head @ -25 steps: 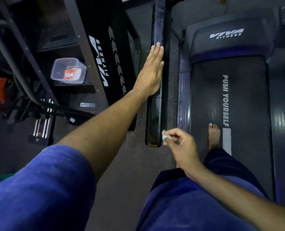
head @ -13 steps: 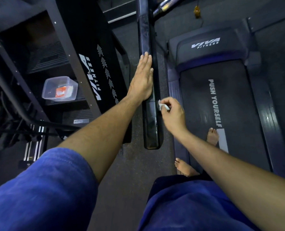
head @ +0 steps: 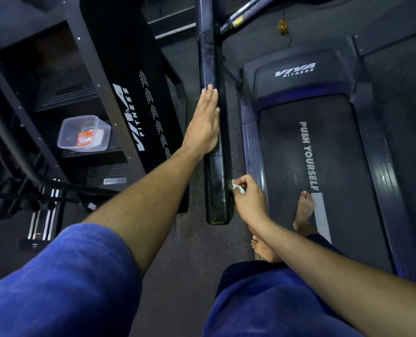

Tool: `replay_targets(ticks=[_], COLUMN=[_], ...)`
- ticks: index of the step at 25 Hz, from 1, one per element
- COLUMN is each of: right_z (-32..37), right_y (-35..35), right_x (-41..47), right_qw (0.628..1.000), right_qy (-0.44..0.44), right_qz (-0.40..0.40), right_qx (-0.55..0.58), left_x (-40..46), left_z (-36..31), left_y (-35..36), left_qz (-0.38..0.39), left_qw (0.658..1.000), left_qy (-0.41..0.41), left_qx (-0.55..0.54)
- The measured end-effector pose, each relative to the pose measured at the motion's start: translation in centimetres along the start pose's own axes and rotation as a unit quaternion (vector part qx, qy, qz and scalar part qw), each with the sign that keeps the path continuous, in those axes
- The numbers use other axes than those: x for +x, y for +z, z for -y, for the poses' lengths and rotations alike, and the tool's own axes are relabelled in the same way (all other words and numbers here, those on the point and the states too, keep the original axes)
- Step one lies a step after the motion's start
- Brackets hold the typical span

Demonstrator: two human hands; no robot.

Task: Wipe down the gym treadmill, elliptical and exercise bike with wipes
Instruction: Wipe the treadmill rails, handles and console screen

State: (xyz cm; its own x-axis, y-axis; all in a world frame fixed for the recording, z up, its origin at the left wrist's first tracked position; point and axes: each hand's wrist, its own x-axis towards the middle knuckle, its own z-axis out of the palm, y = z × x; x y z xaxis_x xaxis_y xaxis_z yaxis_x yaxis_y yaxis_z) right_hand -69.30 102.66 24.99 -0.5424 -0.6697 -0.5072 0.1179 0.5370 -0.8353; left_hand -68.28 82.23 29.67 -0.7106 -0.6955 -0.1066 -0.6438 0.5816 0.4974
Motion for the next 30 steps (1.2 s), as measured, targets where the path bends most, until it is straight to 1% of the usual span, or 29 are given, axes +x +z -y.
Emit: replay_targets(ticks=[1, 4, 6, 8, 10, 14, 17, 20, 22, 25, 30], right_z=[0.1, 0.5, 1.2, 2.7, 4.1, 5.7, 5.9, 6.3, 6.9, 7.0, 5.9], right_y=[-0.4, -1.7, -2.5, -4.0, -6.8, -14.8, -20.5, -25.3, -28.3, -32.1, -36.9], right_x=[-0.1, -3.4, -5.0, -4.5, -2.8, 0.5, 2.6, 4.8, 6.0, 7.0, 7.7], right_qw=[1.0, 0.996, 0.99, 0.979, 0.974, 0.98, 0.979, 0.971, 0.964, 0.955, 0.935], right_qy=[0.011, 0.029, 0.05, 0.078, 0.075, 0.035, 0.041, 0.023, 0.001, -0.022, -0.013], right_qz=[0.014, 0.09, 0.121, 0.129, 0.101, 0.05, -0.001, -0.059, -0.095, -0.143, -0.231], right_qx=[-0.006, 0.002, 0.051, 0.14, 0.187, 0.187, 0.202, 0.23, 0.248, 0.259, 0.27], left_x=[-0.1, -0.1, -0.2, -0.2, 0.0, 0.5, 2.2, 5.6, 8.0, 11.5, 16.0], left_z=[-0.1, -0.4, -0.7, -0.9, -1.0, -2.6, -6.5, -11.9, -15.6, -19.4, -24.1], left_y=[-0.1, -0.2, -0.3, -0.5, -0.5, 0.3, 2.3, 4.6, 6.3, 9.0, 11.6], left_qz=[0.002, 0.005, 0.007, 0.006, 0.002, -0.036, -0.042, -0.006, 0.028, 0.076, 0.139], left_qw=[1.0, 1.0, 1.0, 1.0, 0.999, 0.997, 0.998, 0.997, 0.991, 0.982, 0.964], left_qy=[-0.003, -0.007, -0.005, 0.001, 0.004, 0.001, 0.039, 0.077, 0.116, 0.158, 0.206], left_qx=[0.003, 0.007, 0.009, 0.018, 0.036, 0.07, 0.037, -0.031, -0.058, -0.074, -0.094])
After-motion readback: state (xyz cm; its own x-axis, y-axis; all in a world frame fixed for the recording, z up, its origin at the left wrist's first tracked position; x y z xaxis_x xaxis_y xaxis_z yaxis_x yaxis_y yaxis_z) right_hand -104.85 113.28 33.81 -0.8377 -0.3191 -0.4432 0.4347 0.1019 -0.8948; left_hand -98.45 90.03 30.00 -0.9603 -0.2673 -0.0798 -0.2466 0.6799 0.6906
